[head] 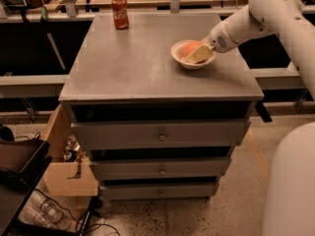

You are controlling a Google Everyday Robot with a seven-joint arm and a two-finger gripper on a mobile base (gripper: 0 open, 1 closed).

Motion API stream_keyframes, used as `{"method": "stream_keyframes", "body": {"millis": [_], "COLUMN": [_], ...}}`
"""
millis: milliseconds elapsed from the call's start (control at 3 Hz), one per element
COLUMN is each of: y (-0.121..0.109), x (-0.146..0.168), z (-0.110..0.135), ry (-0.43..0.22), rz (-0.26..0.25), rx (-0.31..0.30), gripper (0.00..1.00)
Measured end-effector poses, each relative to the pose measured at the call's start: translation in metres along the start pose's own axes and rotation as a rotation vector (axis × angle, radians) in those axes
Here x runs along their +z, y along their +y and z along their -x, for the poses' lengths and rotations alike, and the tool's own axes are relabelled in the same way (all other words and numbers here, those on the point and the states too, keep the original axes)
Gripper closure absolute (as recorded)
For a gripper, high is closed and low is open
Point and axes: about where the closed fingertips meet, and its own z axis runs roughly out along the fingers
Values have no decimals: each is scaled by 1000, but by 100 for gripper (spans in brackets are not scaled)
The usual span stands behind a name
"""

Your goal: Pick orange from paper bowl and place on counter

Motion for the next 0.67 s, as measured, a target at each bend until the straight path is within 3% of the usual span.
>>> {"method": "stream_keyframes", "body": {"millis": [333, 667], "y": [0, 0], "x": [0, 0], "z": [0, 0], "ry": [-1, -1], "rz": [-3, -3], "rx": [0, 0], "gripper": [100, 100]}}
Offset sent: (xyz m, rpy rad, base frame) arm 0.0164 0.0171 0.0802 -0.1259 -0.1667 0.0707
